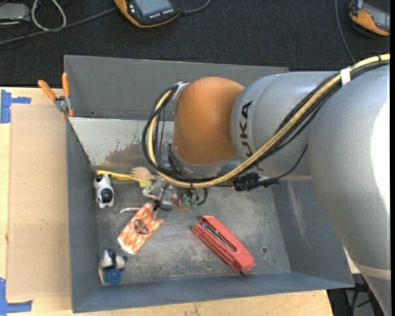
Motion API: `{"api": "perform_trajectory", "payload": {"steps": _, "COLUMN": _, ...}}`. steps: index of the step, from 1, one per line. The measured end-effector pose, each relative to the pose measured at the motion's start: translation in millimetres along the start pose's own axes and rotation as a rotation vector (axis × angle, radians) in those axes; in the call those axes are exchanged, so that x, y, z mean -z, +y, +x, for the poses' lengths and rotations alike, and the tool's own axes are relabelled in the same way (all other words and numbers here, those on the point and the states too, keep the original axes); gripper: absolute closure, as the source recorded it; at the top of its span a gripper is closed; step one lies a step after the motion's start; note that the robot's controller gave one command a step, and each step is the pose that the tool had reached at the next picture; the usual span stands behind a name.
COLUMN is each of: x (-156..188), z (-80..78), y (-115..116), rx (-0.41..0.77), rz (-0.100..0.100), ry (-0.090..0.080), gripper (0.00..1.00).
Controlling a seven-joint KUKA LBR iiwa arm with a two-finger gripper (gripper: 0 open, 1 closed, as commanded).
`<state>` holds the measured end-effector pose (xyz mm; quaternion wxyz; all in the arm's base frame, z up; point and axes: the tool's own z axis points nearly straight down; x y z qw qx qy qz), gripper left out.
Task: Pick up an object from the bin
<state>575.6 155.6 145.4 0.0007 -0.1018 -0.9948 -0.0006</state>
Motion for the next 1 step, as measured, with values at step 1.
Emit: {"api": "perform_trajectory", "payload": {"steps": 1, "x": 83.6, "z": 26.8, "y": 11.2, "rx": 0.028, "rz": 0.0, "ry": 0.001, "gripper": 1.0}}
